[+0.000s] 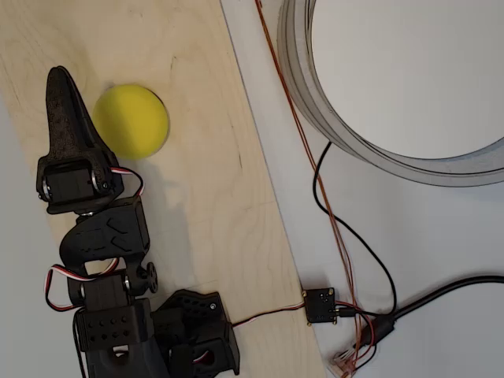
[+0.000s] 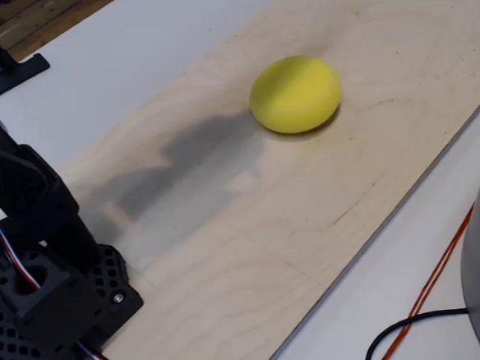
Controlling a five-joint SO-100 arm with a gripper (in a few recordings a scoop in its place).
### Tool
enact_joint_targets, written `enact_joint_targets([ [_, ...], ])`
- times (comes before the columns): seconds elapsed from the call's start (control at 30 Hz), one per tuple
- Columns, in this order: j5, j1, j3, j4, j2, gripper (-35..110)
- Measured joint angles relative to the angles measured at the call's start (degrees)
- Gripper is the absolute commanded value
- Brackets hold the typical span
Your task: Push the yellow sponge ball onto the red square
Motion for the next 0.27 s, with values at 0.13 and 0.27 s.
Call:
enact_joint_targets([
  [0.13, 0.35, 0.62, -0.09, 0.0, -0.53, -1],
  [0.27, 1.76, 0.26, -0.09, 0.0, -0.7, -1],
])
